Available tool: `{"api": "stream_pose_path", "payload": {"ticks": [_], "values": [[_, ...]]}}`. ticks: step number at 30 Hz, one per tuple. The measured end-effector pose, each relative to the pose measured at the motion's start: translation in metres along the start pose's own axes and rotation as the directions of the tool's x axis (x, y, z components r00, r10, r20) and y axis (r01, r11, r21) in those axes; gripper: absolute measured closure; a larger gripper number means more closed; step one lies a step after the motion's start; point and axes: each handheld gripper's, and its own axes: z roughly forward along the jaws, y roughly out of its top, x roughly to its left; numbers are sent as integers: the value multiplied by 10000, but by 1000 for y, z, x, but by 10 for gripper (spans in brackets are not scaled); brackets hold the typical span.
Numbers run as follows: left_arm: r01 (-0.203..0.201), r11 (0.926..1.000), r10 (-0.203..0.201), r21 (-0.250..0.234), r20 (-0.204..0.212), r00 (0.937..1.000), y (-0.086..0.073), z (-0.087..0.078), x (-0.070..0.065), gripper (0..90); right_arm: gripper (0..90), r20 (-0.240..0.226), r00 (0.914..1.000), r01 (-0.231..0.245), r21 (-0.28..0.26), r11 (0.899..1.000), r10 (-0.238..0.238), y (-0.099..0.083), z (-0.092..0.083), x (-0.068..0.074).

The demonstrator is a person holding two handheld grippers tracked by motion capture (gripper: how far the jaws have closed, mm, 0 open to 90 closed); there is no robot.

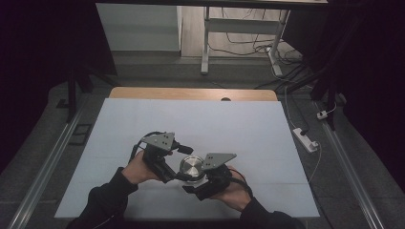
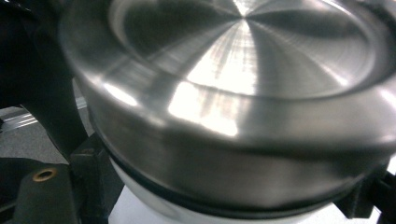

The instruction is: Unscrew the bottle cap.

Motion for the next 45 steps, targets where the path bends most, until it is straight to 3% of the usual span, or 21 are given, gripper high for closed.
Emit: {"api": "stream_pose_path", "payload": {"ticks": [1,3,5,8,9,10,12,16,18,19,20,22,25,26,28,29,34,37,42,45], "values": [[-201,9998,200,83,10,9998,0,1,-2,158,150,-2,10000,-22,-21,10000,22,0,0,0],[-404,9990,413,209,-468,9980,2,3,-7,186,150,-6,10000,-50,-86,10000,50,1,-2,0],[-220,9996,236,203,-848,9961,5,4,-8,189,150,136,9999,-84,-113,9999,85,1,-3,-1],[87,9997,-49,237,-1590,9873,9,9,-11,190,150,400,9987,-301,-208,9993,309,0,-6,-6],[87,9997,-49,237,-1590,9873,9,9,-11,190,150,558,9979,-323,-209,9993,334,0,-6,-8],[379,9990,-320,248,-2054,9782,11,13,-13,190,150,676,9968,-407,-190,9990,419,0,-7,-9],[665,9974,-575,271,-2554,9651,14,18,-16,190,150,881,9940,-635,-196,9978,650,-2,-7,-11],[1239,9922,-1107,151,-3506,9299,19,26,-22,190,150,1201,9877,-978,-270,9948,1003,-4,-8,-16],[1318,9912,-1167,146,-3761,9192,21,28,-25,189,150,1253,9858,-1080,-361,9935,1117,-4,-9,-17],[1180,9928,-1012,214,-3784,9201,22,28,-26,189,150,1270,9854,-1096,-347,9934,1132,-3,-10,-17],[1053,9943,-918,169,-3678,9254,23,26,-26,188,150,1284,9854,-1079,-363,9935,1118,-3,-10,-16],[1182,9929,-1178,-165,-2928,9489,23,21,-22,141,150,1192,9871,-1023,-408,9939,1065,-2,-11,-15],[1033,9932,-1124,-535,-2122,9707,21,10,-17,102,150,1007,9912,-826,-350,9960,858,-2,-10,-13],[964,9940,-1049,-507,-2076,9726,20,6,-15,80,150,912,9927,-766,-331,9965,793,-2,-9,-12],[697,9968,-750,-388,-1564,9848,16,1,-12,85,150,738,9949,-673,-274,9974,691,-2,-7,-11],[523,9983,-555,-260,-1441,9880,14,0,-10,88,150,653,9962,-561,-266,9981,578,-2,-6,-10],[494,9986,-510,-200,-894,9947,5,1,-3,96,150,275,9991,-320,-275,9991,327,1,-4,-4],[317,9994,-327,-142,-776,9964,5,3,-4,152,150,231,9993,-294,-204,9994,299,0,-3,-3],[309,9994,-323,-141,-1149,9929,4,7,-6,193,150,402,9985,-361,-186,9992,368,-1,-4,-6],[513,9985,-537,-189,-1623,9853,6,11,-10,194,150,554,9971,-507,-185,9985,517,-1,-5,-8]]}}
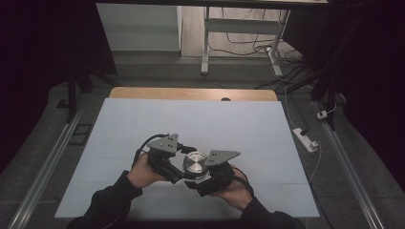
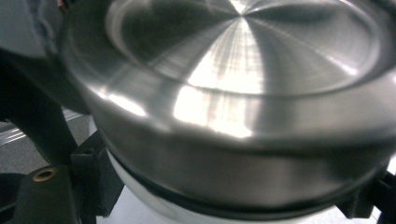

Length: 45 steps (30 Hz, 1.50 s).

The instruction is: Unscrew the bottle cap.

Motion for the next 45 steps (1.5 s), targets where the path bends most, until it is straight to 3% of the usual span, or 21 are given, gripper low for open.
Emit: {"api": "stream_pose_path", "payload": {"ticks": [3,7,9,15,30,35,40,42,45], "values": [[127,9999,-122,82,-571,9983,2,4,-5,194,150,196,9997,-142,-1,9999,142,-1,-1,-2],[534,9985,-512,122,-1349,9895,5,10,-12,194,150,369,9985,-400,26,9992,398,-2,-2,-6],[649,9977,-616,176,-1499,9868,7,11,-13,194,150,401,9980,-491,44,9988,489,-3,-2,-7],[911,9957,-921,-136,-1160,9890,6,7,-9,195,150,414,9980,-478,-2,9989,477,-1,-3,-7],[637,9980,-636,-2,-575,9963,4,6,-5,147,150,515,9986,-117,364,9993,98,-3,3,-4],[598,9982,-603,-96,-744,9954,2,8,-5,200,150,409,9991,-102,297,9995,90,-3,3,-3],[923,9955,-944,-212,-1441,9850,4,12,-11,205,150,511,9985,-222,194,9996,212,-2,2,-5],[1084,9939,-1103,-203,-1948,9746,6,15,-16,205,150,598,9977,-337,184,9993,326,-3,2,-7],[1310,9911,-1326,-241,-2699,9537,8,20,-23,205,150,832,9954,-499,181,9986,482,-4,1,-8]]}}
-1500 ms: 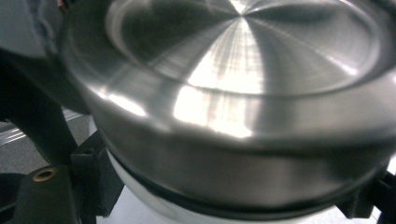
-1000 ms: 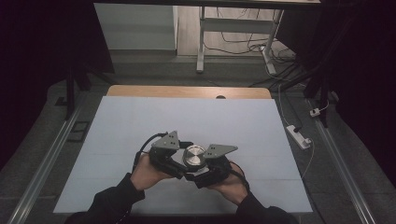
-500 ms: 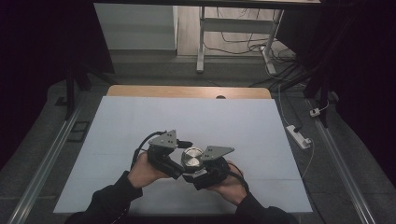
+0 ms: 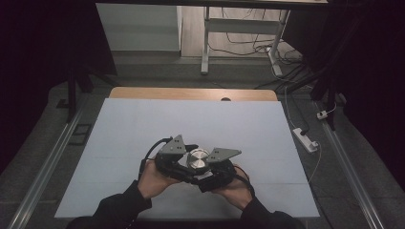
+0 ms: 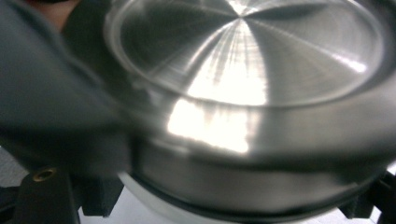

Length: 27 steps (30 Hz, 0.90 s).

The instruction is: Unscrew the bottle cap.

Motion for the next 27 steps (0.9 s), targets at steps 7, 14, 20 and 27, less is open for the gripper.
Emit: {"api": "stream_pose_path", "payload": {"ticks": [7,14,20,27], "values": [[-141,9996,138,-259,-102,9999,1,-3,0,208,150,148,9999,23,-99,9999,-21,1,-2,0],[-146,9987,145,-486,-22,9999,6,-13,3,209,150,38,10000,50,-84,10000,-50,0,0,0],[-90,9983,95,-582,83,9999,8,-22,6,209,150,20,10000,80,-100,9999,-80,1,-1,0],[-47,9981,54,-611,123,9999,7,-34,7,209,150,141,9999,17,-119,9999,-15,1,-3,-4]]}}
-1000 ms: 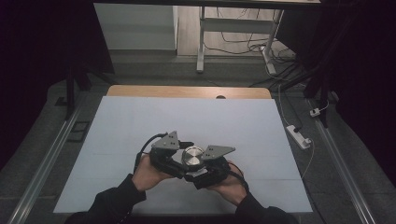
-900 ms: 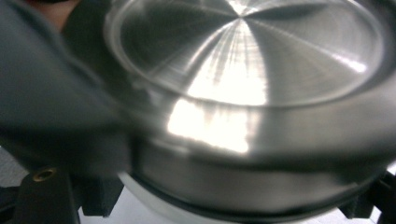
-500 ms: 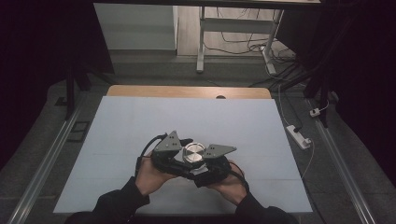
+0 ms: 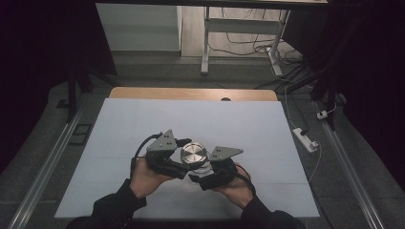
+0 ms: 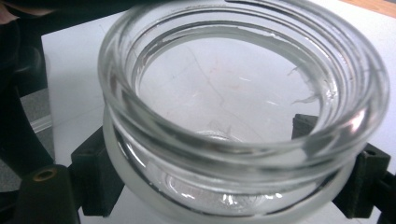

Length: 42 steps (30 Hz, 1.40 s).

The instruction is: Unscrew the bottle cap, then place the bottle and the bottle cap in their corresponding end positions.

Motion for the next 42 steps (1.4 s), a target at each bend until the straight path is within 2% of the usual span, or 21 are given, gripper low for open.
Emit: {"api": "stream_pose_path", "payload": {"ticks": [5,18,24,31,34,42], "values": [[63,10000,-64,18,117,9999,-3,-4,-1,209,150,134,9999,24,-42,10000,-24,1,-1,-4],[-195,9998,195,-5,559,9982,-16,-9,-7,209,150,530,9985,-148,-147,9998,156,2,-6,-20],[-175,9998,172,26,709,9973,-24,-5,-8,209,150,660,9976,-187,-210,9996,201,3,-7,-25],[-433,9988,417,212,738,9964,-34,3,-11,209,150,779,9967,-195,-376,9991,224,6,-9,-30],[-435,9984,406,350,798,9960,-40,6,-12,209,150,826,9964,-181,-385,9991,213,7,-8,-31],[-414,9985,384,353,826,9958,-51,10,-11,209,150,896,9957,-180,-445,9988,219,10,-5,-34]]}}
